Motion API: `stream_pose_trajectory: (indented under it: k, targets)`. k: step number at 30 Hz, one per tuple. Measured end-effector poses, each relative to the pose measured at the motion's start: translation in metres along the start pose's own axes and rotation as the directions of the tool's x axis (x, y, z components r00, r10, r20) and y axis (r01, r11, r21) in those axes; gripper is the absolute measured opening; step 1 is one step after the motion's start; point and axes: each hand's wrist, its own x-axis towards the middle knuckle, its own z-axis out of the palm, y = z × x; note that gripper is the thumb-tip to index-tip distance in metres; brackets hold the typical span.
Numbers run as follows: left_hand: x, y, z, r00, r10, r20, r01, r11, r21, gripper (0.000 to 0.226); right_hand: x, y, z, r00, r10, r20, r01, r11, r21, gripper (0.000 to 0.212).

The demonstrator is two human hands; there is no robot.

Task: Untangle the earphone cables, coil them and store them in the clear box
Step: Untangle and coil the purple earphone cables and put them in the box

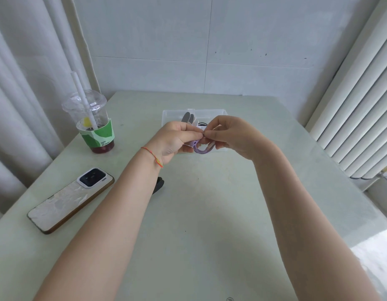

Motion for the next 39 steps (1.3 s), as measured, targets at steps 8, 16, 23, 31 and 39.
stream_pose_trajectory:
  k: [8,16,23,31,39]
  targets:
    - [-0.022,-0.013,-0.019,0.999,-0.021,-0.046,0.019,0.999,-0.038,0.009,-0.001,0.001,0.042,0.992,-0.09,-0.091,0.065,0.965,-0.253,0.01]
    - [-0.038,-0.027,-0.046,0.98,0.009,-0.198,0.097,0.848,0.521,0.03,-0.004,0.008,0.07,0.976,-0.083,-0.202,0.016,0.95,-0.311,0.017]
    - [-0.063,-0.012,-0.053,0.906,-0.417,-0.07,0.183,0.237,0.954,0.048,-0.006,0.012,0.074,0.963,-0.047,-0.265,-0.03,0.96,-0.279,0.019]
    - [-0.037,-0.034,-0.034,0.997,-0.04,-0.064,0.064,0.893,0.446,0.042,-0.007,0.016,0.045,0.933,-0.028,-0.358,-0.004,0.996,-0.09,0.007]
    - [-0.013,-0.048,0.012,0.981,0.08,-0.175,-0.071,0.996,0.058,0.033,-0.011,0.044,0.016,0.988,0.092,-0.127,0.016,0.746,0.666,0.018]
